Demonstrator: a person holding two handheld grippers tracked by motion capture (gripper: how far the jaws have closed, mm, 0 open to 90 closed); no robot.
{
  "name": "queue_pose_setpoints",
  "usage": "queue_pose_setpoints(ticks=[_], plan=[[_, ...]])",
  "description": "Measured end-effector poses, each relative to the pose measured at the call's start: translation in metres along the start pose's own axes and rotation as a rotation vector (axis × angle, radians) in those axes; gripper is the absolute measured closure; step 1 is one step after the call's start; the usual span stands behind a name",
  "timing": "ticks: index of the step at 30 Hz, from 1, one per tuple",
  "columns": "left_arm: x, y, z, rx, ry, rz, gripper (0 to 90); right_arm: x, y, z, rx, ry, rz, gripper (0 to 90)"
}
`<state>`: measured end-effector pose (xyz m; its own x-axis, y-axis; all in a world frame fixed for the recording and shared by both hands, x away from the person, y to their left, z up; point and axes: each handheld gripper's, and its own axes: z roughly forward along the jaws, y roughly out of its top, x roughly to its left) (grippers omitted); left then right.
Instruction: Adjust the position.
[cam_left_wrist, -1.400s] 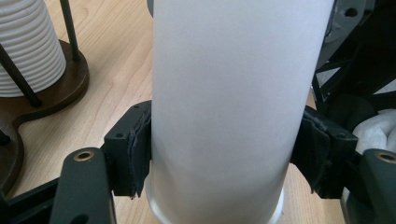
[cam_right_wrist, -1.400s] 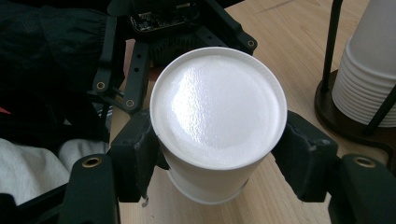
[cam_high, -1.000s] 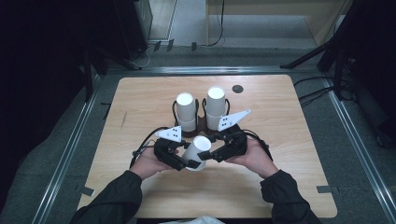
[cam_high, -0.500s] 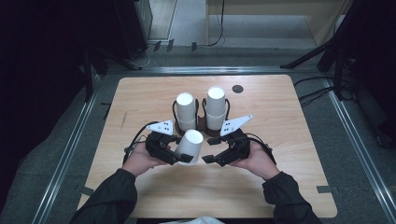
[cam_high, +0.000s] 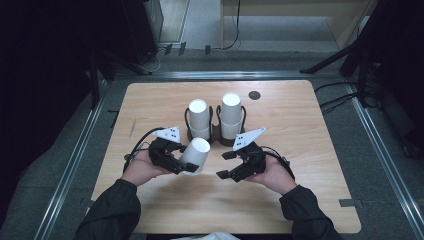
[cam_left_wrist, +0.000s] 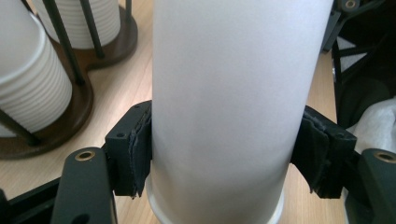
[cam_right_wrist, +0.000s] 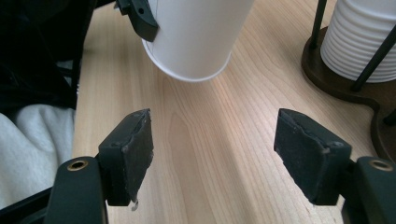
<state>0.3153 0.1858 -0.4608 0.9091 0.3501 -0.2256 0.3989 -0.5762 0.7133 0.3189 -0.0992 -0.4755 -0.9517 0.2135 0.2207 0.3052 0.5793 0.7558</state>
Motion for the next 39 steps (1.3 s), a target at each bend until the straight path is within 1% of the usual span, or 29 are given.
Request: queue_pose_setpoints(ticks=[1, 3, 6, 7, 9, 11, 13, 14, 16, 19, 20, 22, 23, 24, 26, 27, 29, 33, 34, 39], plan=[[0.0, 0.0, 0.001, 0.018, -0.001, 0.002, 29.4, 0.001, -0.001, 0.001, 0.011, -0.004, -0.004, 28.5], [0.001, -0.001, 0.003, 0.038, 0.007, 0.013, 29.4, 0.0, -0.001, 0.002, 0.015, -0.005, -0.007, 28.5], [0.001, -0.001, 0.006, 0.062, 0.009, 0.02, 29.4, 0.0, -0.002, 0.004, 0.025, -0.008, -0.01, 28.6], [0.001, -0.001, 0.007, 0.078, 0.008, 0.03, 29.4, 0.0, -0.002, 0.004, 0.025, -0.006, -0.012, 28.6], [0.001, 0.0, 0.01, 0.095, 0.003, 0.036, 29.5, 0.0, -0.002, 0.005, 0.024, -0.002, -0.017, 28.6], [0.001, 0.002, 0.013, 0.123, 0.008, 0.058, 29.4, 0.0, -0.002, 0.005, 0.025, -0.005, -0.018, 28.5], [0.002, 0.004, 0.016, 0.143, 0.004, 0.07, 29.5, -0.002, -0.002, 0.005, 0.024, -0.007, -0.02, 28.5], [0.002, 0.005, 0.017, 0.146, 0.002, 0.073, 29.5, -0.002, -0.002, 0.005, 0.022, -0.004, -0.018, 28.5], [0.003, 0.007, 0.02, 0.168, -0.002, 0.086, 29.5, -0.003, -0.002, 0.005, 0.021, -0.001, -0.013, 28.5], [0.002, 0.009, 0.024, 0.207, -0.003, 0.117, 29.5, -0.004, -0.001, 0.006, 0.011, 0.0, -0.012, 28.5], [0.002, 0.009, 0.026, 0.217, -0.007, 0.118, 29.5, -0.004, 0.0, 0.007, 0.009, 0.008, -0.011, 28.3], [0.001, 0.011, 0.027, 0.227, -0.013, 0.132, 29.5, -0.003, 0.0, 0.007, 0.007, 0.007, -0.016, 28.3], [0.001, 0.013, 0.028, 0.232, -0.027, 0.136, 29.5, -0.003, 0.001, 0.008, 0.009, 0.006, -0.02, 28.3], [0.0, 0.015, 0.028, 0.232, -0.026, 0.148, 29.5, -0.002, 0.002, 0.009, 0.009, 0.012, -0.025, 28.3], [0.0, 0.017, 0.029, 0.237, -0.036, 0.157, 29.4, -0.001, 0.005, 0.01, 0.007, 0.013, -0.038, 28.1], [-0.001, 0.019, 0.03, 0.237, -0.037, 0.169, 29.4, 0.0, 0.006, 0.011, 0.008, 0.016, -0.038, 28.0], [-0.002, 0.021, 0.033, 0.251, -0.049, 0.193, 29.3, 0.0, 0.008, 0.012, 0.006, 0.023, -0.056, 27.9], [-0.003, 0.024, 0.038, 0.269, -0.075, 0.207, 29.3, 0.0, 0.013, 0.013, 0.01, 0.034, -0.069, 27.8], [-0.003, 0.024, 0.039, 0.276, -0.078, 0.212, 29.3, 0.0, 0.014, 0.013, 0.007, 0.038, -0.081, 27.8], [-0.006, 0.024, 0.043, 0.297, -0.107, 0.222, 29.3, 0.002, 0.019, 0.016, 0.024, 0.037, -0.103, 27.7]])
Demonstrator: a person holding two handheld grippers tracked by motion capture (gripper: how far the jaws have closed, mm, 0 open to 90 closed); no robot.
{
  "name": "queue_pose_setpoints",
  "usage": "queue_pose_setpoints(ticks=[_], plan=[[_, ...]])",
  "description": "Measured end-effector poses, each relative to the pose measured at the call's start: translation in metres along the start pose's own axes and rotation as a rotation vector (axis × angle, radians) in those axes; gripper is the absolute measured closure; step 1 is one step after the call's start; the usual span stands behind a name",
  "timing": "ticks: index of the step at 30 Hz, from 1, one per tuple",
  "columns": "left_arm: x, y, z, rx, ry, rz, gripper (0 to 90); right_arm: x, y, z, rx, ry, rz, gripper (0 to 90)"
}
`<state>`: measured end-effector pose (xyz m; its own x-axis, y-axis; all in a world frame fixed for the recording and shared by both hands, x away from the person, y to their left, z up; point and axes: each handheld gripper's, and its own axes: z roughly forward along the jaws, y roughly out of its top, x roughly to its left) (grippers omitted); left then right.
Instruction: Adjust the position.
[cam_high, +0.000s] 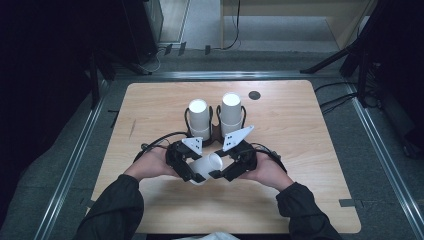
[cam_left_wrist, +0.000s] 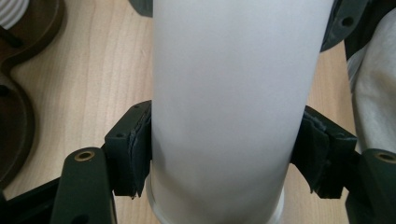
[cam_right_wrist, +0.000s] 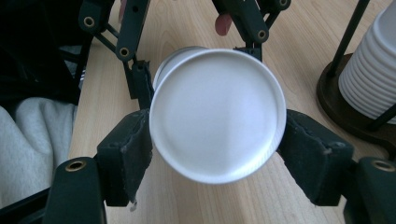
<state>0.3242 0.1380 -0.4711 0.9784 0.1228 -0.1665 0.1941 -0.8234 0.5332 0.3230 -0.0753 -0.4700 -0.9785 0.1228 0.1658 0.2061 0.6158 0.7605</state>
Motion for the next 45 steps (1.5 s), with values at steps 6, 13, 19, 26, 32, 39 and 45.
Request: queue_pose_setpoints(ticks=[6, 13, 19, 26, 32, 39, 45], plan=[[-0.001, 0.001, 0.002, -0.016, -0.005, 0.003, 28.7, 0.001, 0.003, 0.002, 0.007, 0.009, -0.006, 29.8], [-0.002, 0.0, 0.001, -0.034, -0.011, 0.011, 27.6, 0.002, 0.003, 0.0, 0.003, 0.039, 0.001, 34.0], [-0.003, 0.0, 0.0, -0.083, -0.008, -0.021, 14.0, 0.002, 0.004, -0.004, -0.002, 0.035, -0.006, 33.9], [-0.002, -0.004, -0.004, -0.159, 0.011, -0.067, 9.0, 0.0, 0.002, -0.013, -0.028, 0.024, 0.009, 33.8], [-0.003, -0.008, -0.008, -0.216, 0.023, -0.086, 9.0, -0.001, -0.001, -0.019, -0.045, 0.024, 0.024, 33.8], [-0.004, -0.014, -0.008, -0.269, 0.017, -0.117, 9.0, -0.002, -0.004, -0.025, -0.07, 0.019, 0.034, 33.8], [-0.006, -0.015, -0.006, -0.298, 0.018, -0.129, 9.0, -0.002, -0.003, -0.032, -0.118, 0.029, 0.048, 33.8]])
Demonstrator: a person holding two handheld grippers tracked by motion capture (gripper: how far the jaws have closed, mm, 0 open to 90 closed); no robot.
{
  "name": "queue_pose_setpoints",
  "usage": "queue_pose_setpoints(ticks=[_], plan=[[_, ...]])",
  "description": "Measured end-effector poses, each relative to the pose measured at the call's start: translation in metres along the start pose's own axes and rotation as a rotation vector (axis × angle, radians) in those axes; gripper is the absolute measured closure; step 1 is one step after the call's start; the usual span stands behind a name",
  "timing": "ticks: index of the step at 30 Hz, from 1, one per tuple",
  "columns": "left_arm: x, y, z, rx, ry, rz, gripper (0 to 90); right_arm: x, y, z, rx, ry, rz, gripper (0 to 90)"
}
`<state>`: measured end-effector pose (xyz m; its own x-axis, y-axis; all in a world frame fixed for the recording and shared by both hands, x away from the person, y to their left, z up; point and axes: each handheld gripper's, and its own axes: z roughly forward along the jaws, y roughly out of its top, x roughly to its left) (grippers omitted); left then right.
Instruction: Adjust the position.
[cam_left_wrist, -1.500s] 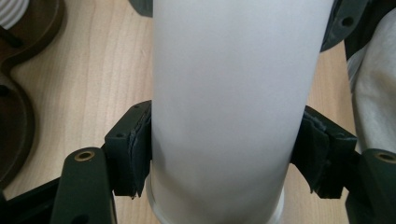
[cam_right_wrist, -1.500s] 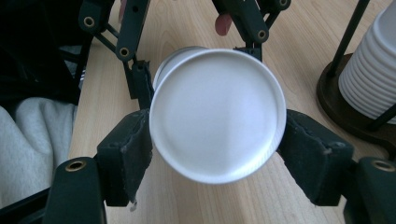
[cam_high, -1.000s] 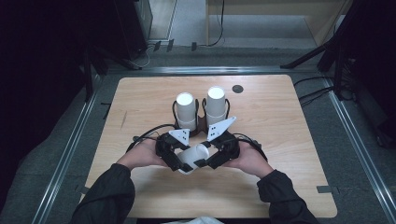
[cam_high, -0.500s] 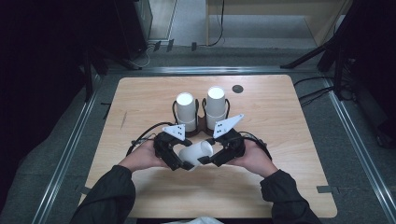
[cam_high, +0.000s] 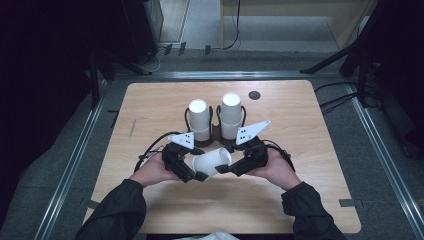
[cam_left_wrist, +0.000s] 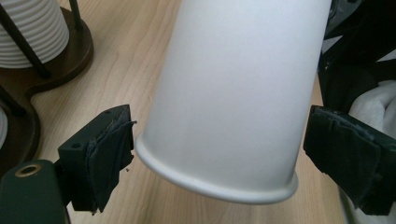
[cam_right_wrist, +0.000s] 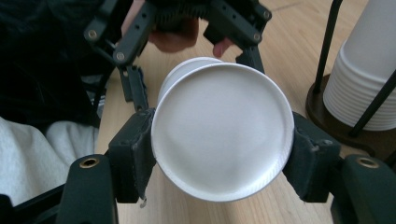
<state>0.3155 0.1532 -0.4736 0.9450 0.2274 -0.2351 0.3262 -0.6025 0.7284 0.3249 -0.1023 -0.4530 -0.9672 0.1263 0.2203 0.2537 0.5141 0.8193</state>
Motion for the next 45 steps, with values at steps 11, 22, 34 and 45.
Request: queue_pose_setpoints(ticks=[11, 22, 34, 45], plan=[[-0.004, -0.001, -0.003, -0.095, -0.01, 0.01, 14.6, 0.0, 0.003, -0.01, -0.084, 0.035, 0.018, 33.8], [-0.005, 0.0, -0.008, -0.102, 0.017, 0.049, 22.8, 0.0, 0.003, -0.012, -0.093, 0.034, 0.028, 34.2], [0.0, 0.004, -0.018, -0.038, 0.021, 0.021, 23.1, 0.001, -0.003, -0.006, -0.008, -0.018, 0.014, 22.3], [0.003, 0.008, -0.023, 0.075, 0.035, 0.025, 23.0, -0.001, -0.008, -0.002, 0.031, -0.047, 0.009, 22.3]])
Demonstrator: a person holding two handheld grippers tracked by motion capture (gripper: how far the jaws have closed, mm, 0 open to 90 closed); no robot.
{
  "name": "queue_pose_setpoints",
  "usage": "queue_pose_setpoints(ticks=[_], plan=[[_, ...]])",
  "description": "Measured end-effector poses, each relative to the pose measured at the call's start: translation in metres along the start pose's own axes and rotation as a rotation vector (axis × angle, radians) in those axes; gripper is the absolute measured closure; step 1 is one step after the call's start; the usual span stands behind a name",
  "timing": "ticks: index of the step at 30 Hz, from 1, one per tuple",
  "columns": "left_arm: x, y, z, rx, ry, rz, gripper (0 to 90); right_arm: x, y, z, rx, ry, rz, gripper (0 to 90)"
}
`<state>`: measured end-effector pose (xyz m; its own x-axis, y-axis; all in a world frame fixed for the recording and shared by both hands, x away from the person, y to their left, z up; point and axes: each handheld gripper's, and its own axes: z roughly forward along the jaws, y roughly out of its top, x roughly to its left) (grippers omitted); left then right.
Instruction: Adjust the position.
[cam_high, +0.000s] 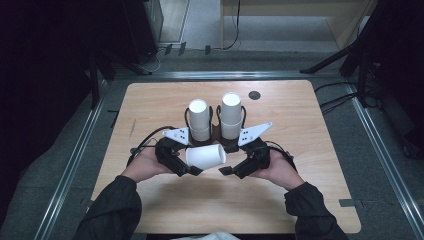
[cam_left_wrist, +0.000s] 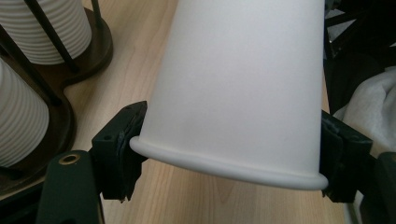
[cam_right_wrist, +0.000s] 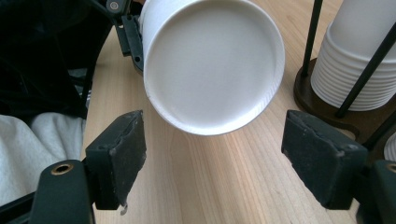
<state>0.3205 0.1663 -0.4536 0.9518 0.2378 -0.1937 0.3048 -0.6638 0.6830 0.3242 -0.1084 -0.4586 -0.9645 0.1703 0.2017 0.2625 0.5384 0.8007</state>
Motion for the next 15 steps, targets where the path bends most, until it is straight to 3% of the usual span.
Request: queue_pose_setpoints(ticks=[15], plan=[[0.003, 0.003, 0.02, 0.159, -0.022, 0.033, 23.0, -0.001, 0.002, 0.011, 0.036, 0.0, -0.025, 22.3]])
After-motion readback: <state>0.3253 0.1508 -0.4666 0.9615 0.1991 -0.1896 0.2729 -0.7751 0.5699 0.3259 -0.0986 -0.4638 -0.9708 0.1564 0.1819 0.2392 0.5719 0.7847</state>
